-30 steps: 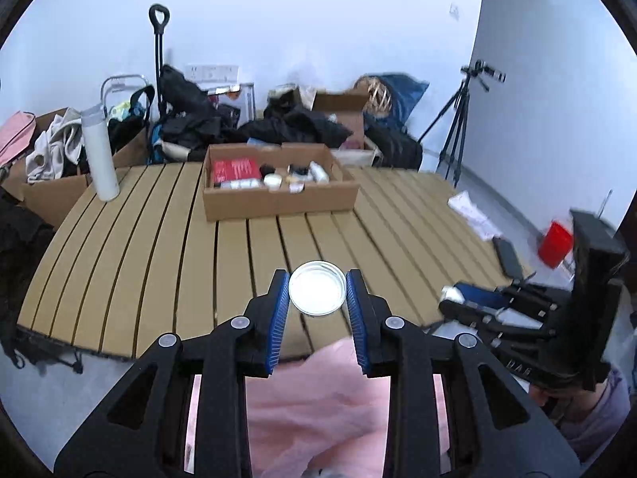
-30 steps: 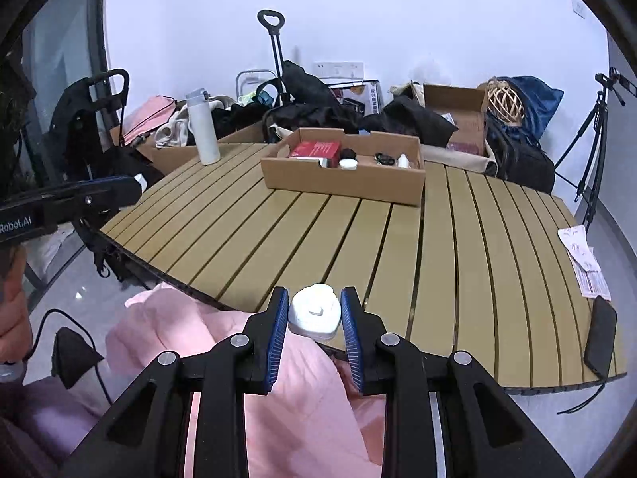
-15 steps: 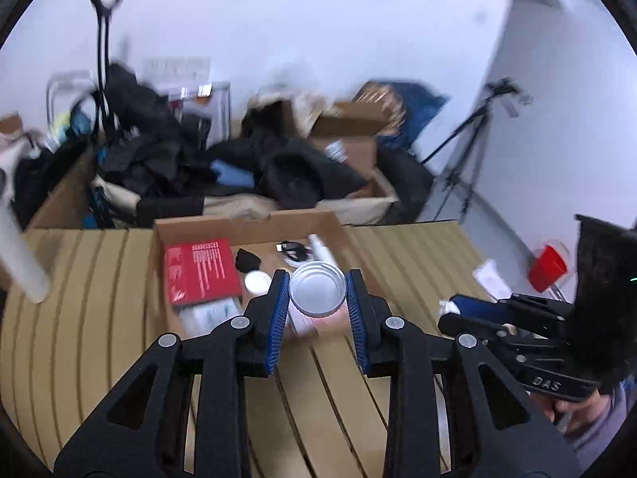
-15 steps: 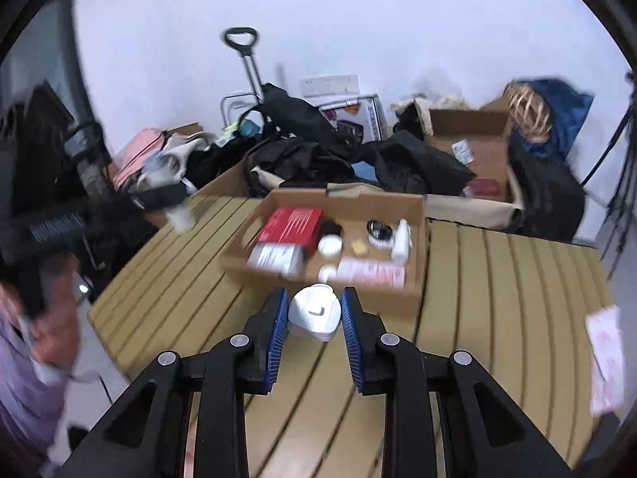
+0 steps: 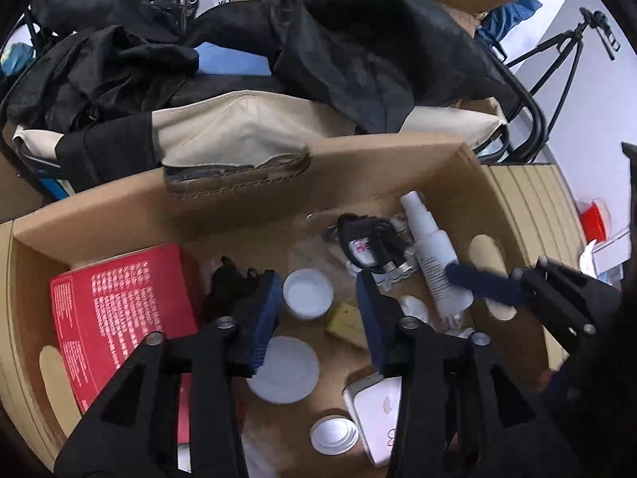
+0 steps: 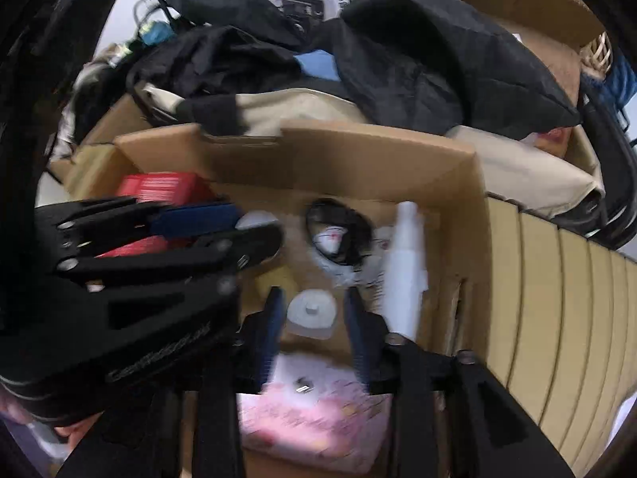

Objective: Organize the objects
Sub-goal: 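Open both grippers to drop the lid and cap into the box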

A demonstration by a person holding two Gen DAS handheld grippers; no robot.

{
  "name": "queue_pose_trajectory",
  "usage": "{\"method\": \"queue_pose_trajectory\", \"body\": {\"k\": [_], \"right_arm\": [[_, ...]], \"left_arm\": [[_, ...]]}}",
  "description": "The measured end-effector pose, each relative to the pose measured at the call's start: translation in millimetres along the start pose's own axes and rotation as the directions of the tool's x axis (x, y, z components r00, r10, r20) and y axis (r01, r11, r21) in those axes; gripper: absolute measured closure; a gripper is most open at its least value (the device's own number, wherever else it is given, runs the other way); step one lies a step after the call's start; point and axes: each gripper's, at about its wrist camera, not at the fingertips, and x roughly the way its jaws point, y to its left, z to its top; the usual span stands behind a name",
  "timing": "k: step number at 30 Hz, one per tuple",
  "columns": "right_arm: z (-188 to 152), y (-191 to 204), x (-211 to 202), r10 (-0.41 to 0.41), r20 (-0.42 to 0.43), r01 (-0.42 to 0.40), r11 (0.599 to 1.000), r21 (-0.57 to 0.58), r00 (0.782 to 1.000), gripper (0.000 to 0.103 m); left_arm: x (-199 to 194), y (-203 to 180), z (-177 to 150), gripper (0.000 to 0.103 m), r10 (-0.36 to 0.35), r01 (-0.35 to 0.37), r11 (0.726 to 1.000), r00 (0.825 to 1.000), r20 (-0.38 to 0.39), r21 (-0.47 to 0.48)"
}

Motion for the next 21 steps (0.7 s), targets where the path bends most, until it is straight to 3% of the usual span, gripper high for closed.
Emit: {"method": "queue_pose_trajectory", "body": {"k": [1,3,6,9,11,13,15,19,21], "right_arm": [[-0.2,-1.5,0.7,0.014,-0.004,-0.014,1.000,0.002,1.000,0.015],[-0.9,-0.7,-0.9,0.013,-0.009,-0.013,1.000,0.001,1.000,0.015],[-3.2,-1.2,-6.3,0.009,-0.020,-0.008,1.000,0.023,1.000,0.015],[-4.8,3.7,-37.7,0.020,0.002,-0.020,0.999,0.035,1.000,0.015],[-5.7,8.1,-72.2,-0.001,0.029,0.001,1.000,0.013,1.000,0.015],[-8.0,7.7,-112.8,-0.012,0.052,0.011,1.000,0.011,0.999,0.015],[-11.5,4.0,-147.3,-0.024,0.075,0.022,0.999,0.032,0.997,0.015],[-31.4,-3.3,-204.5,-0.051,0.085,0.042,0.994,0.103,0.995,0.015],[-44.8,1.7,-223.6,-0.066,0.084,0.057,0.993,0.106,0.994,0.015]], "left_arm": [[-4.2,0.5,0.4,0.036,0.003,-0.003,1.000,1.000,0.024,-0.004],[-11.3,1.3,-0.9,0.032,0.021,-0.020,1.000,0.997,0.069,-0.008],[-22.3,0.9,-1.3,0.032,0.033,-0.033,0.999,0.997,0.074,0.000],[-61.6,1.3,-6.1,0.031,0.055,-0.060,0.997,0.992,0.113,0.038],[-100.1,7.3,-9.9,0.024,0.100,-0.106,0.993,0.985,0.138,0.041],[-145.9,17.9,-20.7,0.000,0.170,-0.175,0.985,0.970,0.174,0.012],[-180.9,27.1,-36.3,0.000,0.242,-0.241,0.970,0.950,0.197,-0.030],[-238.5,43.0,-84.5,0.000,0.278,-0.276,0.961,0.952,0.125,-0.036],[-263.7,45.6,-104.8,0.000,0.294,-0.289,0.956,0.945,0.142,-0.058]]}}
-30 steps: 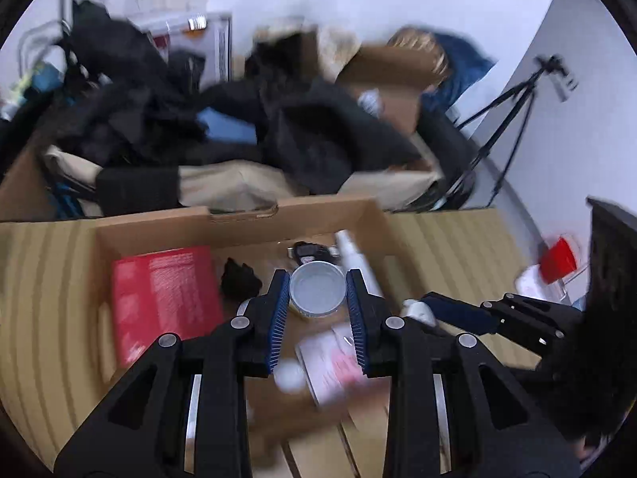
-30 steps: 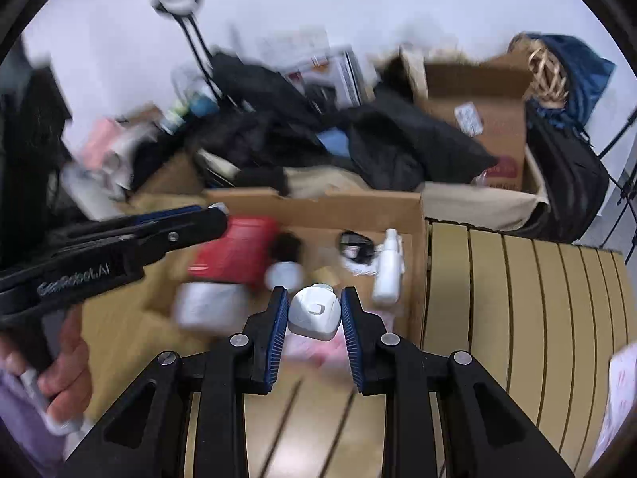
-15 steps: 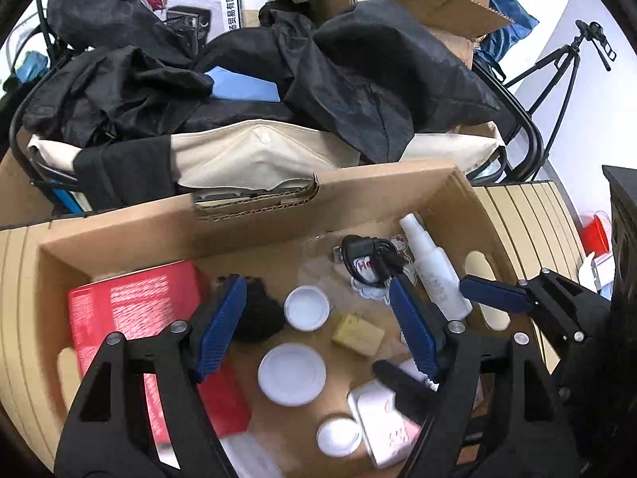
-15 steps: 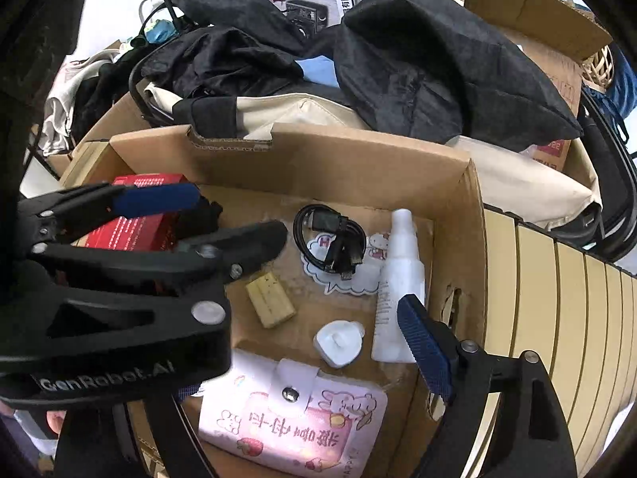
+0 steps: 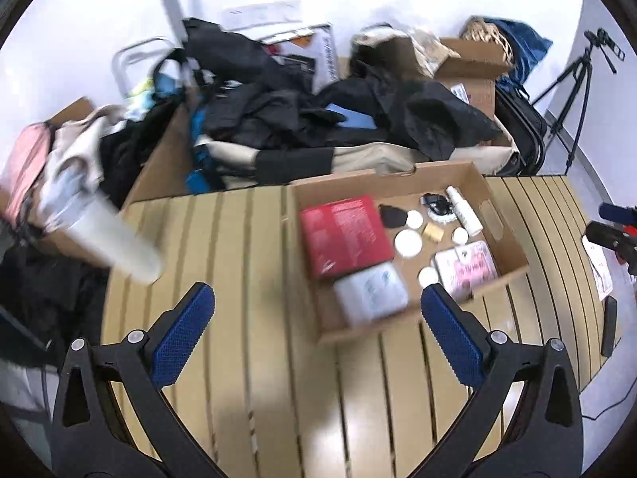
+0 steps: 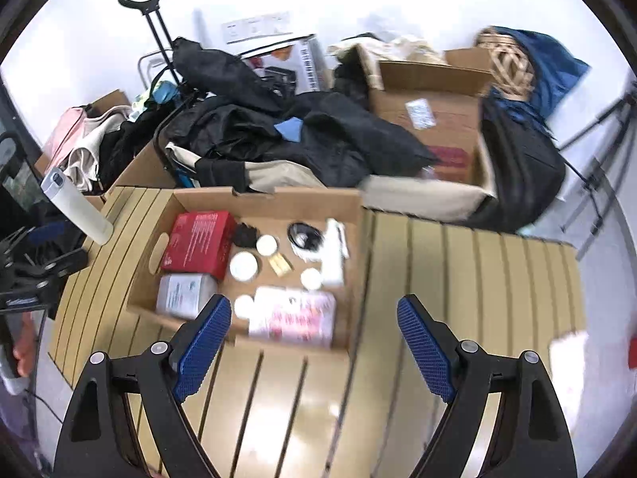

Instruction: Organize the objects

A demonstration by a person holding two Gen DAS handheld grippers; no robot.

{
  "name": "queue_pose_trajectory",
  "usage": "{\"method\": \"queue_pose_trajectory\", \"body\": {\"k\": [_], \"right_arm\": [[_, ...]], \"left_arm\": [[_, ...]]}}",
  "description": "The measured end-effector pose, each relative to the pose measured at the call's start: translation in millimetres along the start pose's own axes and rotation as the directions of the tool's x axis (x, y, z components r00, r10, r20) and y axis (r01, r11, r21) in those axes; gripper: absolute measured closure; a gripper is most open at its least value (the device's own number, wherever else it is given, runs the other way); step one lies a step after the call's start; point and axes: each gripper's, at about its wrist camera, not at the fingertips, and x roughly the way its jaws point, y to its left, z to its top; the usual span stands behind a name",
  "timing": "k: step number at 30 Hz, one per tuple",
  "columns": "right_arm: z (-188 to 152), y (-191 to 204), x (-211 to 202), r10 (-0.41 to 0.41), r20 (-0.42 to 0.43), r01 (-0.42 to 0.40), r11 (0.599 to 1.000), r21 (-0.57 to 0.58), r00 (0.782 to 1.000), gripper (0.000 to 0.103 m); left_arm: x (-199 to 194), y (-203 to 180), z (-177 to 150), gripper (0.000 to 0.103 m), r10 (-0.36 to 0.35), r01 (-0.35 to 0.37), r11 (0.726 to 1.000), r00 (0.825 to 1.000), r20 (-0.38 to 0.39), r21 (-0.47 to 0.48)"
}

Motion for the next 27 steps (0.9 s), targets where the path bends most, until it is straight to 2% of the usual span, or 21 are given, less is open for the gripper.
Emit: {"method": "queue_pose_trajectory", "body": {"k": [5,9,12,16,18,20,22,25,27], "right_arm": [[-35.6,19.8,-52.3,-0.003,0.027,0.004,0.999,-0.041,1.000,0.015],[-68.9,43.7,-94.7,-0.008,0.080,0.014,0.997,-0.073,0.997,0.015],[-106.7,56.5,-125.4,0.011,0.143,0.002,0.996,-0.089,0.990,0.015],[-161.3,72.8,-162.2,0.007,0.217,0.015,0.995,-0.103,0.976,0.015],[-192.2,83.6,-179.1,0.009,0.256,0.024,0.992,-0.125,0.967,0.015],[-226.7,95.5,-193.8,0.002,0.304,0.046,0.988,-0.148,0.953,0.015],[-262.9,106.5,-204.9,0.005,0.335,0.050,0.986,-0.157,0.942,0.015],[-313.2,118.4,-217.0,0.024,0.365,0.030,0.989,-0.143,0.931,0.015],[-345.2,125.5,-222.7,0.044,0.382,0.005,0.992,-0.127,0.923,0.015]], "left_arm": [[-65.8,10.6,-32.0,0.000,0.004,-0.003,1.000,0.999,0.036,-0.025],[-109.2,13.6,-61.4,0.000,0.003,0.001,0.998,0.998,0.066,-0.066],[-137.4,12.3,-96.2,0.000,-0.026,0.034,0.995,0.996,0.082,-0.092],[-178.0,0.3,-151.5,0.000,-0.029,0.037,0.998,0.989,0.144,-0.057],[-197.0,-8.0,-185.7,0.000,-0.029,0.033,0.999,0.976,0.218,-0.015],[-209.6,-17.3,-228.4,0.000,0.022,-0.031,0.999,0.959,0.281,0.027],[-217.1,-21.9,-261.1,0.000,0.054,-0.068,0.997,0.948,0.313,0.033],[-232.3,-28.2,-317.1,0.000,0.054,-0.072,0.997,0.926,0.374,0.034],[-239.1,-32.8,-350.8,0.000,0.047,-0.060,0.998,0.924,0.380,0.023]]}}
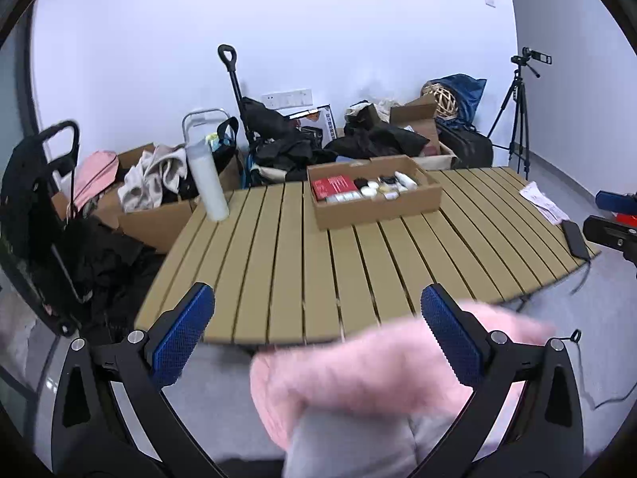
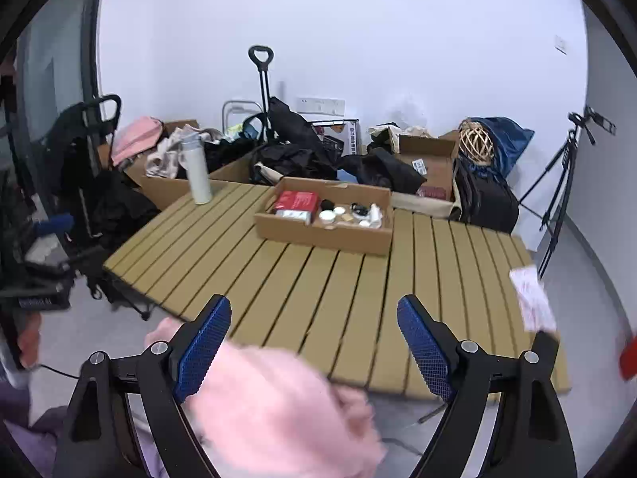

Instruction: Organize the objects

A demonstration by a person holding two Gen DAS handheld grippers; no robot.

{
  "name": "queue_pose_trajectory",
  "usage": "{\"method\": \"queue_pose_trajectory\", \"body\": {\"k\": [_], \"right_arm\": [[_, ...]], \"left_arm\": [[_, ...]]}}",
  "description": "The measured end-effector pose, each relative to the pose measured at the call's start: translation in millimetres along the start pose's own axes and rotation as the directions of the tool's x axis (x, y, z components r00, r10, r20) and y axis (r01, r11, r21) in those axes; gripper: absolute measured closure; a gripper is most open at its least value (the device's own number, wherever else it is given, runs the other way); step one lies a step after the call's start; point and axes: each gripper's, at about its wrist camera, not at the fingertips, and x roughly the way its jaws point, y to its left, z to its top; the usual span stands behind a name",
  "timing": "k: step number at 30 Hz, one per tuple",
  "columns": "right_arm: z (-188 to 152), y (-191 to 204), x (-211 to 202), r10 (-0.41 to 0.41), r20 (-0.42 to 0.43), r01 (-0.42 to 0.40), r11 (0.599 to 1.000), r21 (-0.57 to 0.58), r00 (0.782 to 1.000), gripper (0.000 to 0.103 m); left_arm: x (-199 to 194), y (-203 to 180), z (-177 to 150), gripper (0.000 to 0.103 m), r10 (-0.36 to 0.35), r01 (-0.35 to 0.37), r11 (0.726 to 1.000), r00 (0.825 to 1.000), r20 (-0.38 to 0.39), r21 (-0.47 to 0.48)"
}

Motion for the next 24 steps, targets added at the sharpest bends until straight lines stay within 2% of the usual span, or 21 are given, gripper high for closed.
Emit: {"method": "queue_pose_trajectory", "body": {"k": [2,4,6,8,10,12,17,24], "right_arm": [[-26.9,10.3,-12.4,-0.017,0.019,0.016,0.999,0.048,1.000,0.014],[-54.3,19.1,-25.8,-0.060,0.062,0.052,0.991,0.126,0.996,0.015],[-67.5,26.2,-27.0,-0.037,0.059,0.028,0.989,0.143,0.998,0.014],[-69.8,34.0,-24.4,-0.074,0.038,0.069,0.992,0.107,0.997,0.015],[-69.1,37.1,-24.2,-0.068,0.046,0.063,0.992,0.107,0.997,0.015],[-70.3,37.9,-23.4,-0.056,0.047,0.050,0.992,0.119,0.997,0.015],[-77.2,41.9,-22.8,-0.051,0.028,0.048,0.991,0.127,0.998,0.015],[-78.1,41.8,-26.3,-0.060,0.040,0.055,0.990,0.128,0.997,0.015]], "left_arm": [[-16.7,-4.5,-26.6,0.000,-0.022,0.021,0.999,1.000,-0.011,-0.034],[-27.8,-9.3,-44.3,0.000,-0.005,0.004,0.997,1.000,-0.014,-0.071],[-40.6,-23.5,-53.1,0.000,-0.017,0.017,1.000,1.000,0.018,-0.006],[-45.2,-31.1,-51.8,0.000,0.004,-0.006,0.999,0.999,0.043,0.045],[-47.5,-30.1,-50.1,0.000,0.020,-0.021,0.999,0.999,0.049,0.025],[-47.9,-25.2,-49.9,0.000,-0.001,0.001,1.000,0.999,0.042,-0.001],[-47.1,-18.3,-50.0,0.000,0.007,-0.006,0.999,0.999,0.035,-0.037],[-45.2,-13.3,-51.6,0.000,0.007,-0.006,0.998,1.000,0.021,-0.062]]}}
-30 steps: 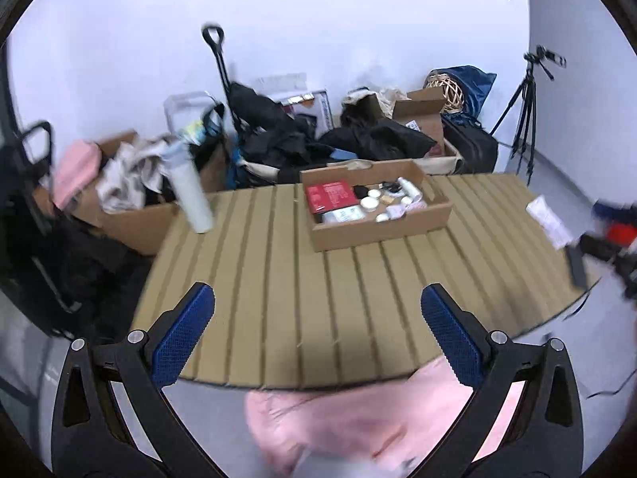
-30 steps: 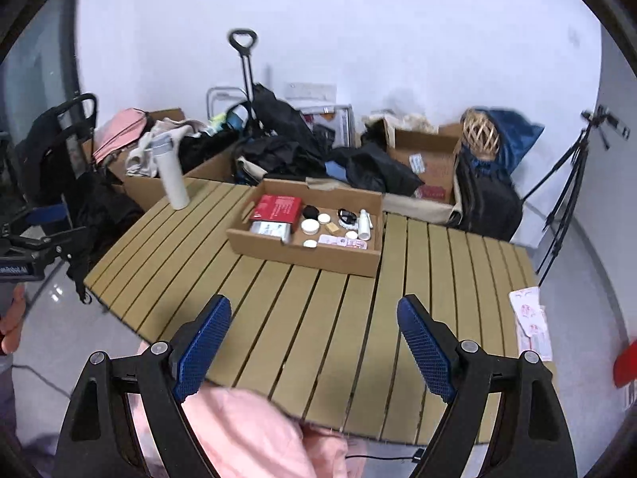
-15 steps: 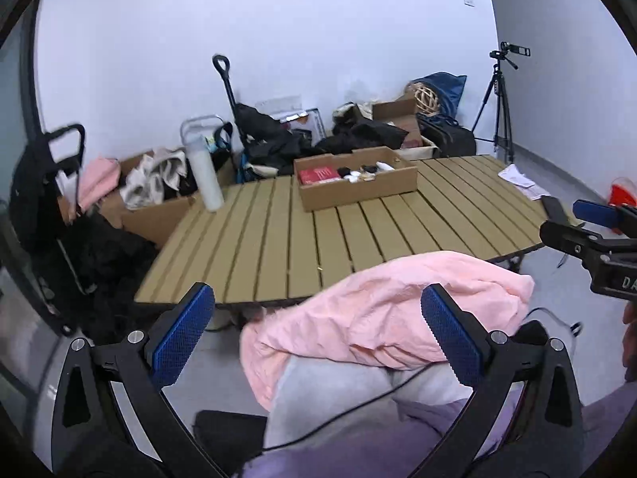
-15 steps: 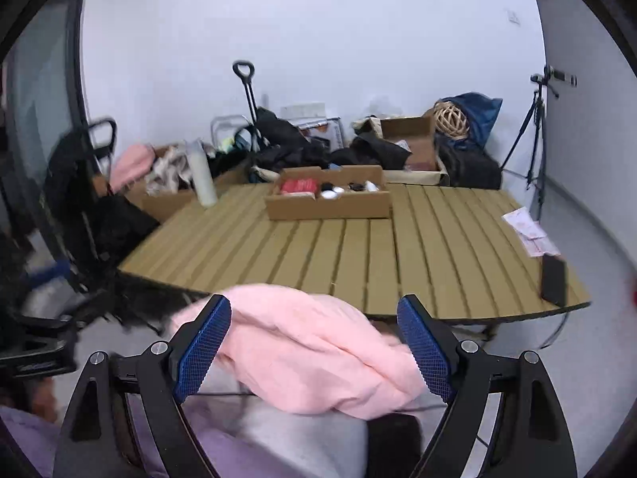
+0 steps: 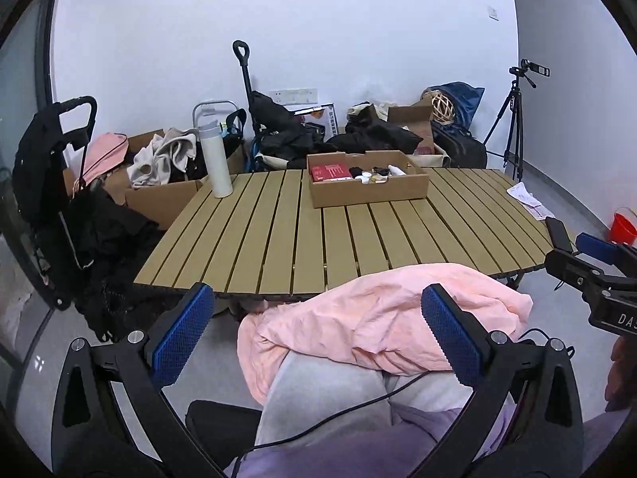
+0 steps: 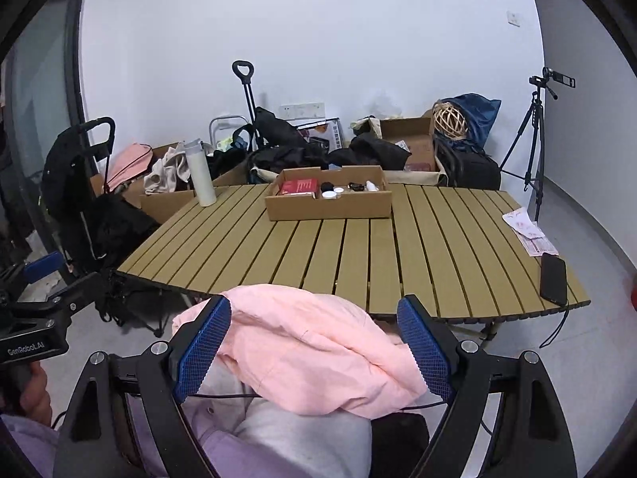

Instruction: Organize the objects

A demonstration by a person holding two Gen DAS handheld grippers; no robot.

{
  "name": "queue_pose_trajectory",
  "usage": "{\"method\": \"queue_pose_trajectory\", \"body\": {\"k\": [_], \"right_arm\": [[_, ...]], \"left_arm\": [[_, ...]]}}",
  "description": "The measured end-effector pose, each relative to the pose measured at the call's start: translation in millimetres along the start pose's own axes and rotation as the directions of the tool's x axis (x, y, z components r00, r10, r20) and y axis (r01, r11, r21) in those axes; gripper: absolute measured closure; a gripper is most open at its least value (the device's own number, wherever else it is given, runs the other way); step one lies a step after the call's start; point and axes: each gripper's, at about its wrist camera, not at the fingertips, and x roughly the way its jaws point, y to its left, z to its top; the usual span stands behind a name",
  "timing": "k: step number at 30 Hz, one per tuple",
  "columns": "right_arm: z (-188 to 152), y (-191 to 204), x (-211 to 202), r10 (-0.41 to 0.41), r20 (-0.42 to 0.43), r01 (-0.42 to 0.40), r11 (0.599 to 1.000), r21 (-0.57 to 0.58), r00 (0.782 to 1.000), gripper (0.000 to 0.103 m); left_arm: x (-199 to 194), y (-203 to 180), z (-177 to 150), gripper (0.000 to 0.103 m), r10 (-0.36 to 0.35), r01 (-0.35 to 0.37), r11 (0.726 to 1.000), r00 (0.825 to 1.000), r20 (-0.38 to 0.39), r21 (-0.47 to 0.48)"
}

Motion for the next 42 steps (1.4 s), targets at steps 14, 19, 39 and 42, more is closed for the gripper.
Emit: {"method": "queue_pose_trajectory", "body": {"k": [14,19,39,42], "right_arm": [[-0.1,7.1,0.4,0.007,-0.004,-0.007,1.000,-0.029,1.000,0.015],[-1.1,6.1,2.0,0.008,-0.011,-0.008,1.000,-0.030,1.000,0.014],[-1.7,13.0,2.8,0.006,-0.019,-0.006,1.000,-0.029,1.000,0.015],[-1.7,15.8,3.5,0.009,-0.020,-0.010,0.999,-0.035,1.000,0.015]], "left_arm": [[-3.5,-2.0,1.1,0.000,-0.005,0.005,1.000,1.000,0.004,0.014],[-2.9,-3.0,2.0,0.000,-0.011,0.011,1.000,1.000,-0.001,0.014],[-1.5,-0.9,1.5,0.000,-0.020,0.020,1.000,1.000,-0.013,0.006],[-1.5,-0.6,1.5,0.000,-0.020,0.020,1.000,1.000,-0.013,0.005]]}}
